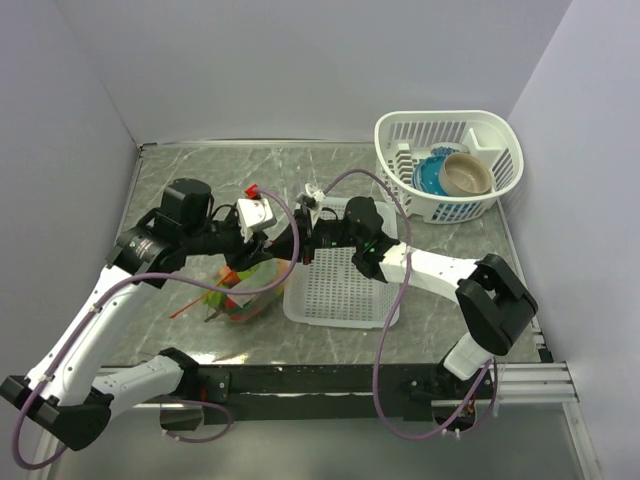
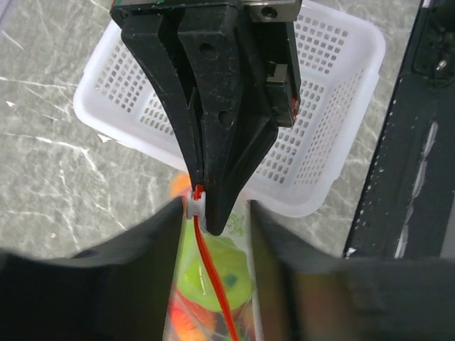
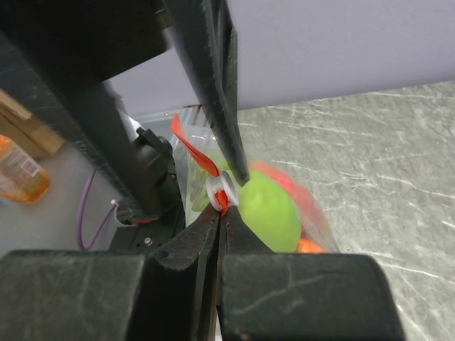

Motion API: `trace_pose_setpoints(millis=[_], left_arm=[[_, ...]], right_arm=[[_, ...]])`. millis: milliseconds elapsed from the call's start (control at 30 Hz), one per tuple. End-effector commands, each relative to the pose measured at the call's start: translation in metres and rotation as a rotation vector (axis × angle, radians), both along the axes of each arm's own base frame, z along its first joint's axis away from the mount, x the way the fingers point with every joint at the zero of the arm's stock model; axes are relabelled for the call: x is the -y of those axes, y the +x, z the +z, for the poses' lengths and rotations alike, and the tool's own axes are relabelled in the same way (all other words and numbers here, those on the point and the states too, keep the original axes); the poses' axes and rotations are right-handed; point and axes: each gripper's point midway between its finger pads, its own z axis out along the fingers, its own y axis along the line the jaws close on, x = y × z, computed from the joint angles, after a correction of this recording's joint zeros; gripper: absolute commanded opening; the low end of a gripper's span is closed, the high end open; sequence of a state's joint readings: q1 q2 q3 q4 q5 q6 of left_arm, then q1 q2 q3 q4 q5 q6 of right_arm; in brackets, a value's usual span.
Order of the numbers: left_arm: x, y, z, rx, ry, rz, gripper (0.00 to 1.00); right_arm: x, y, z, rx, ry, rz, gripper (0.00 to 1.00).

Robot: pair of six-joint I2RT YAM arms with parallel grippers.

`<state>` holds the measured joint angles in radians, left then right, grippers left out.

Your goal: Open the zip-top bag and remove the fake food

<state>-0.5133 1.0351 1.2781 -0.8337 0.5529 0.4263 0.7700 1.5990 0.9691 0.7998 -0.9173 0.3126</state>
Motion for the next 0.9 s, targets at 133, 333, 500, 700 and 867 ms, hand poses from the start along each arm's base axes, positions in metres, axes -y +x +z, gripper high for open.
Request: trace_pose_setpoints(millis=[133,333,500,700,867], left_arm=[[0.004,0.006,0.01,0.005,-0.018,-0.033,0.31],[0.005,0.007,0.01,0.012,-0.029,-0.029,0.3],[0.0,0.006,0.01,0.009,-0.006,-0.023,0.01],[-0.013,0.007,0.009,0.056,0.012,0.013,0.01],[-0.02,0.006,0.0,0.052,0.051,0.034,0.01]], right_arm=[[0.003,-0.007,0.043,0.094,0.087,0.009,0.0],[0.004,-0.007,0.043,0.095,0.085,0.008,0.0],[0.004,-0.005,0.039,0.089,0.077,0.002,0.0],[0.003,-0.005,0.041,0.091,0.077,0.005,0.0],[0.003,-0.003,0.043,0.093,0.081,-0.008,0.0]])
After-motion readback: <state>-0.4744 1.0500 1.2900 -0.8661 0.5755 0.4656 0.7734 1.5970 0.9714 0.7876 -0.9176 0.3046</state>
